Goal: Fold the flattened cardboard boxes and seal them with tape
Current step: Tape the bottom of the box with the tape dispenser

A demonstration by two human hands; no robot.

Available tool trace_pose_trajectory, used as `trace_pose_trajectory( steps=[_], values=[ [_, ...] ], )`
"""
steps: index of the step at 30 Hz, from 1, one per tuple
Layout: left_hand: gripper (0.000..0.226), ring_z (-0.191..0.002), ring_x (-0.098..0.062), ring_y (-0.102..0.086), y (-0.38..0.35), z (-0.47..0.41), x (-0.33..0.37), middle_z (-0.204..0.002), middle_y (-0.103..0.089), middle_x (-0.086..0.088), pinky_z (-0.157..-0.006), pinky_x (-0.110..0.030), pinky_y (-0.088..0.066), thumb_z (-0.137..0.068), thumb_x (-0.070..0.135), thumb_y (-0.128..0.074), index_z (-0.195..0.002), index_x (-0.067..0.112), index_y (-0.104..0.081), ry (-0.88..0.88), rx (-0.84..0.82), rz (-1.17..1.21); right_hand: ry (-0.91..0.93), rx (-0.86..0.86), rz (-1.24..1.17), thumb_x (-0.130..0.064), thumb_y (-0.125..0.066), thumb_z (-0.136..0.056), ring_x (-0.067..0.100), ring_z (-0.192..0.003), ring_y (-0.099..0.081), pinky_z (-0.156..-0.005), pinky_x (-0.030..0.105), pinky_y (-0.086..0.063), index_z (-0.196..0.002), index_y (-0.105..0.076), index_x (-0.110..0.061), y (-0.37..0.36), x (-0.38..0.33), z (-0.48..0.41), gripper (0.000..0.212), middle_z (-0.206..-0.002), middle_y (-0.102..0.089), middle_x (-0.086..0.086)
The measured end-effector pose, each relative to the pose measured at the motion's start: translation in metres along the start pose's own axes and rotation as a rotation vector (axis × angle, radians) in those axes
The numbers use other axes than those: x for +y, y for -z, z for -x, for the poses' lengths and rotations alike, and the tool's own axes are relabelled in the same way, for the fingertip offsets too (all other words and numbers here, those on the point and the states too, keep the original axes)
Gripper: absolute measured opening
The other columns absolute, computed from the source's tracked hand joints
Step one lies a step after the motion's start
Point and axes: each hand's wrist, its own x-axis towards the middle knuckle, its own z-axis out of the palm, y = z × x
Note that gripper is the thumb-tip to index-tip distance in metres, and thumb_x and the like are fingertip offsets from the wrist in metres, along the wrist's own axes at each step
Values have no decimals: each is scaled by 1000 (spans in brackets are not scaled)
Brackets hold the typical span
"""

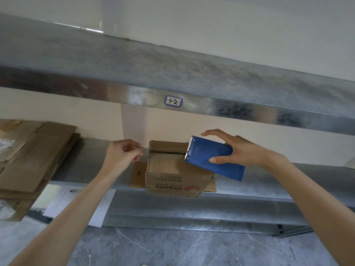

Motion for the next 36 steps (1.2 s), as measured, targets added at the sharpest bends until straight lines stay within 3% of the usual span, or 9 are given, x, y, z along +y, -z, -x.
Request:
trace_pose_trajectory(
  steps=[2,6,11,14,17,19,26,31,36],
  values=[
    [6,-66,-20,-70,-2,-1,-1,-70,-73,-11,-70,-28,-62,-83,2,-75,-81,8,-75,31,12,38,-1,-25,-8,-49,-70,-88,23,-89,-60,-86,44,-48,-128,-42,-59,4,3,-4,49,-123,-61,-10],
    [13,-62,-19,-67,-8,-2,-3,-67,-71,-13,-66,-27,-62,-83,-2,-73,-77,9,-73,63,11,107,-11,-32,-120,-49,-74,-84,-6,-103,-59,-79,19,-50,-122,-53,-62,11,10,-11,45,-121,-55,-38],
    [19,-65,-14,-68,-9,-8,-12,-66,-72,-5,-66,-20,-59,-80,2,-76,-69,19,-76,46,21,115,-25,-17,-170,-45,-78,-83,-13,-102,-57,-71,7,-47,-118,-56,-65,1,17,-23,46,-119,-52,-46],
    [19,-80,-9,-71,-12,-9,-16,-78,-75,1,-74,-14,-53,-70,9,-87,-73,24,-75,-52,-4,72,-32,-18,-181,-42,-80,-82,-13,-103,-58,-75,7,-48,-117,-57,-66,-5,23,-27,48,-120,-53,-45],
    [33,-98,-16,-72,-17,-6,-20,-86,-74,1,-92,-23,-53,-63,12,-92,-85,22,-69,-171,-56,72,-38,-25,-177,-44,-80,-81,-11,-107,-58,-83,14,-51,-118,-57,-64,-7,28,-29,48,-123,-54,-43],
    [43,-104,-16,-70,-19,-6,-22,-93,-73,3,-96,-28,-52,-61,15,-93,-92,20,-64,-192,-103,46,-38,-25,-182,-45,-80,-80,-10,-106,-59,-85,16,-53,-118,-57,-64,-7,30,-30,48,-123,-54,-42],
    [46,-103,-4,-68,-23,-4,-25,-97,-72,14,-93,-17,-51,-66,10,-92,-94,21,-57,-245,-93,-88,-34,-33,-193,-47,-80,-80,-12,-106,-59,-83,15,-52,-119,-59,-62,-3,30,-29,47,-125,-54,-43],
    [44,-106,-6,-68,-23,-5,-28,-96,-72,17,-94,-22,-52,-68,10,-91,-92,23,-56,-255,-88,-115,-24,-25,-203,-55,-82,-71,-12,-110,-57,-90,17,-50,-118,-60,-59,-4,30,-28,52,-125,-54,-42],
    [44,-105,-3,-68,-22,-5,-32,-98,-73,17,-94,-20,-52,-68,10,-90,-90,24,-55,-277,-67,-115,-23,9,-218,-52,-84,-72,-8,-106,-61,-88,22,-55,-116,-63,-57,-9,28,-34,49,-121,-59,-38]
  ],
)
